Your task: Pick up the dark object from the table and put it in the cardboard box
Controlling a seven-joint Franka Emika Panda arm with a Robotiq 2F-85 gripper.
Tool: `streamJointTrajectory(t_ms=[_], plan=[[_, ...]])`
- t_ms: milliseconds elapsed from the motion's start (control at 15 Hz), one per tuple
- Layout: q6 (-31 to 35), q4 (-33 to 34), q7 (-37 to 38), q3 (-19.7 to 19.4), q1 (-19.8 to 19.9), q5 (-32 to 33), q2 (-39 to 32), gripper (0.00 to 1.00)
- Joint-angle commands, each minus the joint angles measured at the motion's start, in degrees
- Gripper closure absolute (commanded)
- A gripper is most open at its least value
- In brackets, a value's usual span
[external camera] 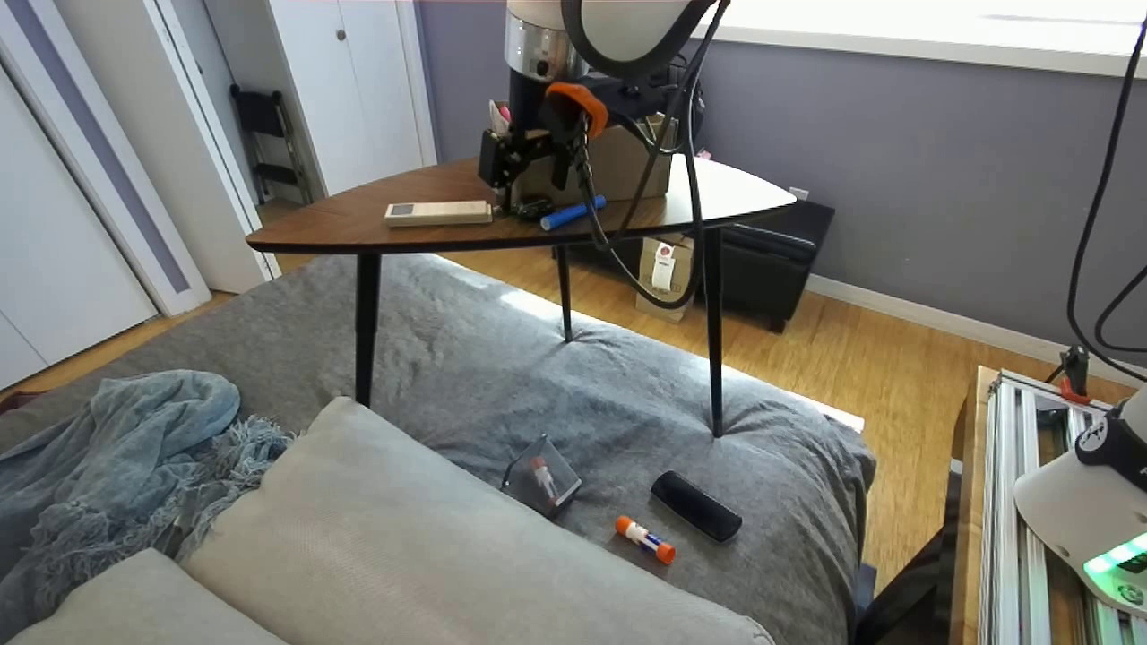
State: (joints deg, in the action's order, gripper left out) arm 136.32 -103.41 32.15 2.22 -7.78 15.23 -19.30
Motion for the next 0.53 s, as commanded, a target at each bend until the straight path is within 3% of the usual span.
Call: streamJointTrajectory(t_ms=[0, 467], plan=[[-1.7, 3.4, 0.8, -1.7, -2.2, -0.6, -2.8, 0.0], [-5.1, 5.8, 1.4, -3.7, -3.9, -0.2, -4.9, 0.0]])
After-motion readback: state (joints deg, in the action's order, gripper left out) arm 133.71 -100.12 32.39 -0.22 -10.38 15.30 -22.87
